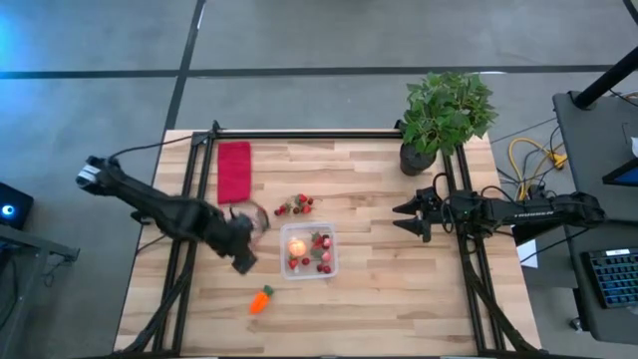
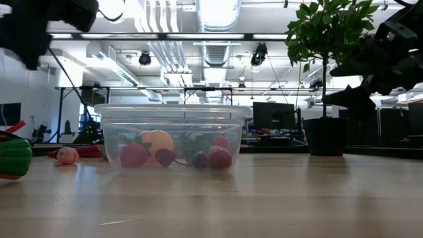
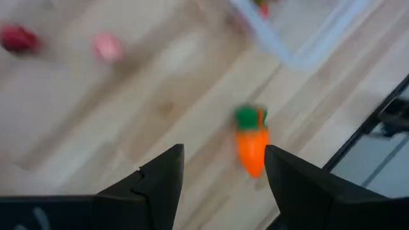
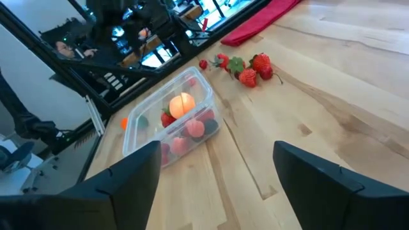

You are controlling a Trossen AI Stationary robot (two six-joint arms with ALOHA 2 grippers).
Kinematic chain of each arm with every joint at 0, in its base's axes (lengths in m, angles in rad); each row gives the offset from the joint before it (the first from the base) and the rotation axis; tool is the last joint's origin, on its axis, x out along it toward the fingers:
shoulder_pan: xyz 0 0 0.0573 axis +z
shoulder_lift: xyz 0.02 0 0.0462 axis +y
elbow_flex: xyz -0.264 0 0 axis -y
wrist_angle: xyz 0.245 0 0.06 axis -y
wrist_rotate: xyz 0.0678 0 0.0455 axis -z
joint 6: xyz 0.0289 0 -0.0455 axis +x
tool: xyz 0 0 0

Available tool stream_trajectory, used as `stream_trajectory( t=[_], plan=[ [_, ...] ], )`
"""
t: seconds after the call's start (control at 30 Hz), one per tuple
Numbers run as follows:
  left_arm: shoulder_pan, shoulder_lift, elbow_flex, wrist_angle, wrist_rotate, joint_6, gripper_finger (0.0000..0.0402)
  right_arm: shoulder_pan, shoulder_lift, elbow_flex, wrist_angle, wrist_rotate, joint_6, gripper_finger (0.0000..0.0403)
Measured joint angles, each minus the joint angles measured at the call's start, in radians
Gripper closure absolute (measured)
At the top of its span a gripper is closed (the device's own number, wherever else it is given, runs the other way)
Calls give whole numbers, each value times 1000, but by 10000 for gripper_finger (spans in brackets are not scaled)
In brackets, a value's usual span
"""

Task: Pick and placing Produce into tupperware
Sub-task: Put the orange carrot into the transparent bin

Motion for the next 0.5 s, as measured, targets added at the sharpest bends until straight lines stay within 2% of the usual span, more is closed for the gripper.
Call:
stream_trajectory(
  t=[0.17, 0.27, 0.37, 0.5],
  plan=[
    [-130, 125, 4, 14, 1, -112, 199, 0, 0, 0, 0, 0, 0, 109],
    [-168, 178, 7, 33, 21, -131, 199, 0, 0, 0, 0, 0, 0, 112],
    [-194, 211, 15, 129, 66, -141, 199, 0, 0, 0, 0, 0, 0, 115],
    [-207, 243, 19, 162, 68, -136, 199, 0, 0, 0, 0, 0, 0, 112]
  ],
)
